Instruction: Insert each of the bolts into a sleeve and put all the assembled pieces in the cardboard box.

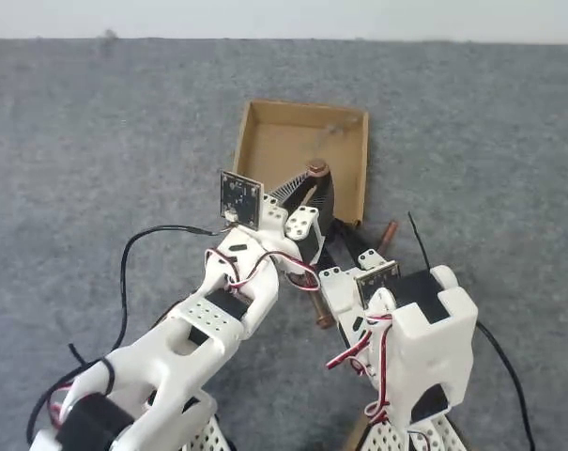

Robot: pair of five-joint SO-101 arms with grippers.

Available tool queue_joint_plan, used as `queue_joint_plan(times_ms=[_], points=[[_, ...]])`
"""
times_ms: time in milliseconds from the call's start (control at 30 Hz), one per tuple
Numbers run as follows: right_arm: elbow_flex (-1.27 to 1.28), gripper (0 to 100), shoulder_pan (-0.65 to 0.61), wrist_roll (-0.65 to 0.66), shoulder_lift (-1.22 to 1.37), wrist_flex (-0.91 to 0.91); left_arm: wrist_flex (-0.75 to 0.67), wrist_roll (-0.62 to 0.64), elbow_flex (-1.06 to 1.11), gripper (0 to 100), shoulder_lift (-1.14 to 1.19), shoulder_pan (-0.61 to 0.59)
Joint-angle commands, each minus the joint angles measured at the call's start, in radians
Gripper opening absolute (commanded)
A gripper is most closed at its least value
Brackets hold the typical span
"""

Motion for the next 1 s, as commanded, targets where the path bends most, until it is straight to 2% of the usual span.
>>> queue_joint_plan(times_ms=[0,200,400,533,967], points=[[0.029,0.6,-0.001,-0.005,-0.061,-0.031,-0.031,0.006,-0.01,1,-0.061,0.005],[0.029,0.6,0.001,-0.003,-0.061,-0.031,0.026,0.006,-0.004,1,-0.068,0.005],[0.029,0.6,0.001,0.005,-0.061,-0.031,0.026,0.006,0.001,1,-0.063,0.002],[0.029,0.6,0.001,0.08,-0.061,-0.025,0.026,0.006,0.024,1,-0.066,0.003],[0.029,0.6,0.004,0.081,-0.061,-0.028,0.028,0.005,0.068,1,-0.06,0.003]])
